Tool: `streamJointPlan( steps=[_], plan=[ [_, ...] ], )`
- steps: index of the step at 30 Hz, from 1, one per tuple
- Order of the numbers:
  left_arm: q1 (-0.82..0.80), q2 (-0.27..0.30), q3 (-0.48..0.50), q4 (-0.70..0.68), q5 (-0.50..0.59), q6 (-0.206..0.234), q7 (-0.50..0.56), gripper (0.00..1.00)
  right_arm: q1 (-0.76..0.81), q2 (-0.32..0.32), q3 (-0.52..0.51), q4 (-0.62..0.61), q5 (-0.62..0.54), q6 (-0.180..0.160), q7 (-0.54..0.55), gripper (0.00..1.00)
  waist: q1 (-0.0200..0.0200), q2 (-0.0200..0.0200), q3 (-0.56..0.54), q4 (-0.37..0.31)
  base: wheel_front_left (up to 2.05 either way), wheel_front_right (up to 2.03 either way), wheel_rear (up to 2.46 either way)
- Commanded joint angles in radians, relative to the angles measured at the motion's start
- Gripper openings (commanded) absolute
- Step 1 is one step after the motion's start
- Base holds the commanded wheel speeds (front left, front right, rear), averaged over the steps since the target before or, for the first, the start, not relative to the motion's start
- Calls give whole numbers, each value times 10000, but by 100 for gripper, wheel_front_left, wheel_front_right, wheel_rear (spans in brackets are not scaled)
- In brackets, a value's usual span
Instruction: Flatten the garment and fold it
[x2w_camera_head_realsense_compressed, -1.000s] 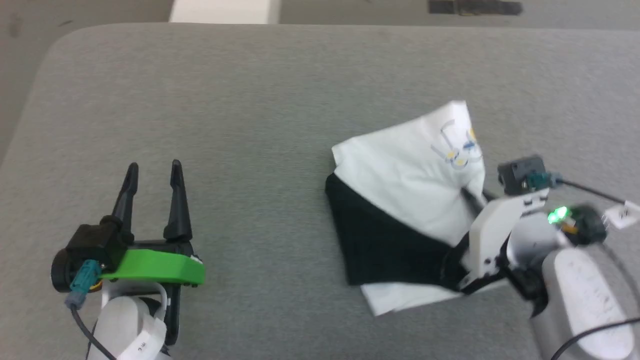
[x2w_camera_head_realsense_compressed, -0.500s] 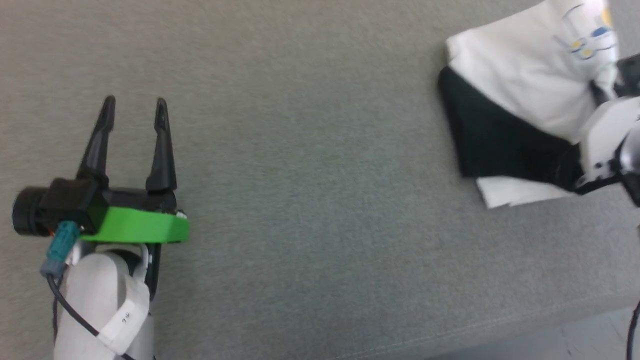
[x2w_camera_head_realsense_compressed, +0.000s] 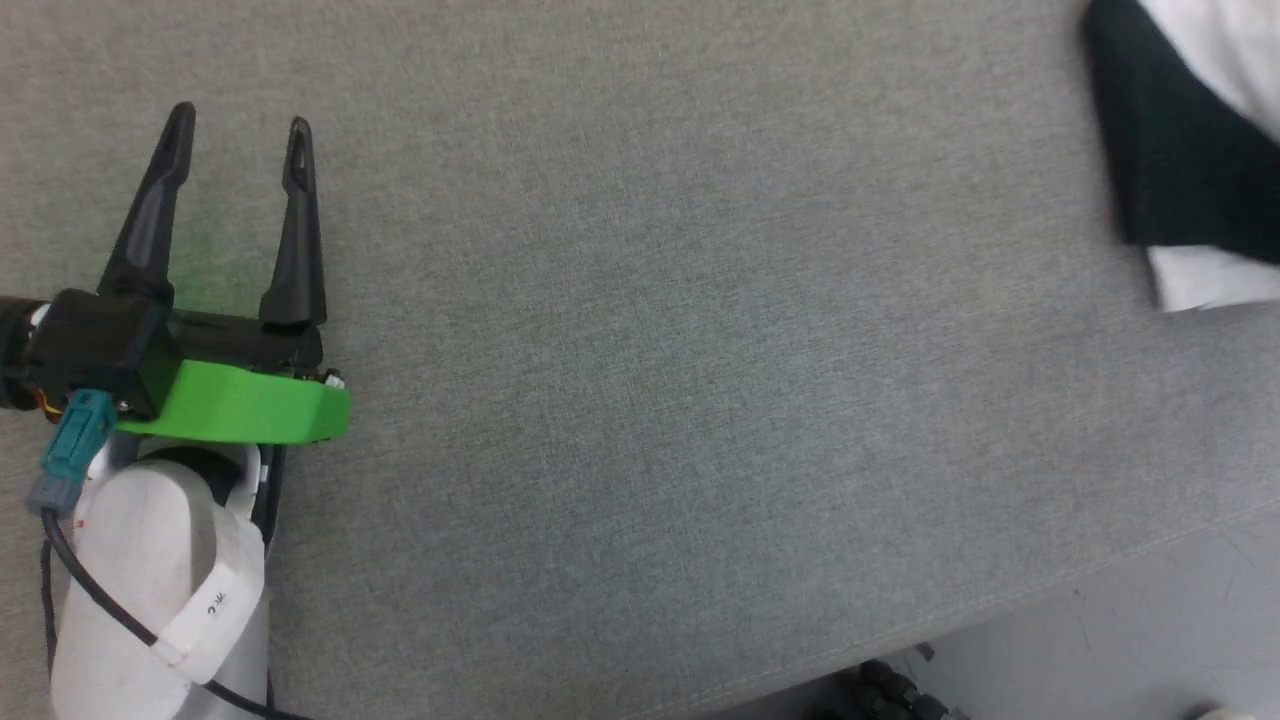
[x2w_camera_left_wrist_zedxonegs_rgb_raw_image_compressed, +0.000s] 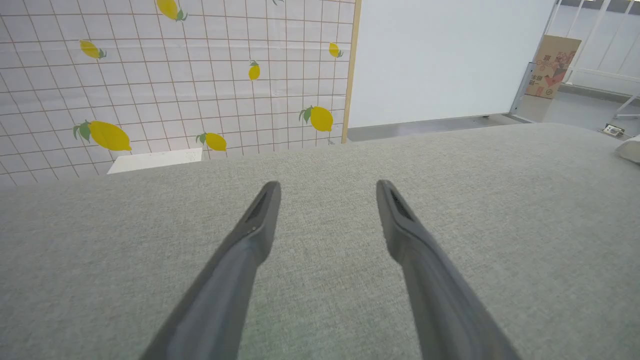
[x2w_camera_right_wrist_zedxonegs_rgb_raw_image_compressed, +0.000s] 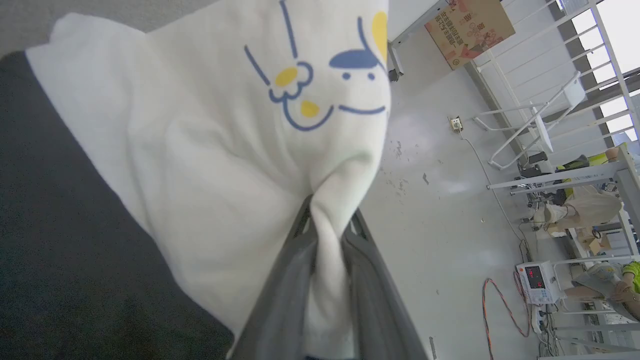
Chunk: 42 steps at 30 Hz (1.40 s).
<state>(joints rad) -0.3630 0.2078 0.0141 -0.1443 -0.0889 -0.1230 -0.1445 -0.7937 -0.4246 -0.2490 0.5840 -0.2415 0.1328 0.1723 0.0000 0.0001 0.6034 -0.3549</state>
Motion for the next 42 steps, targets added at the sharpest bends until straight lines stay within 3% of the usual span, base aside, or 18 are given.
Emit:
streamJointPlan(
  steps=[1,11,12,13,14,20,25,32,36,42],
  plan=[
    [-204,129,-27,-121,41,-55,79,100,-326,48,-251,43,-267,-21,-167,0,0,-1,444,1,0,0,0],
    [-353,205,-209,-267,59,0,245,100,-1076,527,-1773,286,-1880,-21,-758,0,0,-1,710,434,0,0,0],
    [-356,190,-224,-226,50,12,213,100,-1097,555,-1888,327,-1972,-21,-804,5,0,-1,675,472,0,0,0],
    [-354,169,-240,-169,37,28,162,100,-1111,586,-2020,395,-2095,-21,-820,36,0,-1,621,511,0,0,0],
    [-347,148,-253,-112,21,41,114,100,-1133,619,-2195,453,-2175,-21,-788,100,0,-1,561,539,0,0,0],
    [-147,-131,-419,621,-164,92,-406,100,-896,426,-3134,1020,-2643,-21,-906,100,0,-1,-366,857,0,0,0],
    [286,-477,-523,1496,-437,127,-833,100,-516,251,-3259,1552,-2279,-21,-1857,100,0,-1,-1655,1186,0,0,0],
    [1004,-968,-538,2487,-933,186,-1089,100,366,1157,-2700,1477,-509,-21,-3459,100,0,-1,-3348,1739,0,0,0],
    [1258,-1140,-592,2861,-1150,199,-1137,100,1426,1743,-1670,535,900,-21,-4066,100,0,-1,-4085,2175,0,0,0],
    [1550,-1289,-629,3193,-1347,262,-1163,100,3589,2553,-95,-2283,2518,-21,-4258,100,0,-1,-4688,2736,0,0,0]
  ],
)
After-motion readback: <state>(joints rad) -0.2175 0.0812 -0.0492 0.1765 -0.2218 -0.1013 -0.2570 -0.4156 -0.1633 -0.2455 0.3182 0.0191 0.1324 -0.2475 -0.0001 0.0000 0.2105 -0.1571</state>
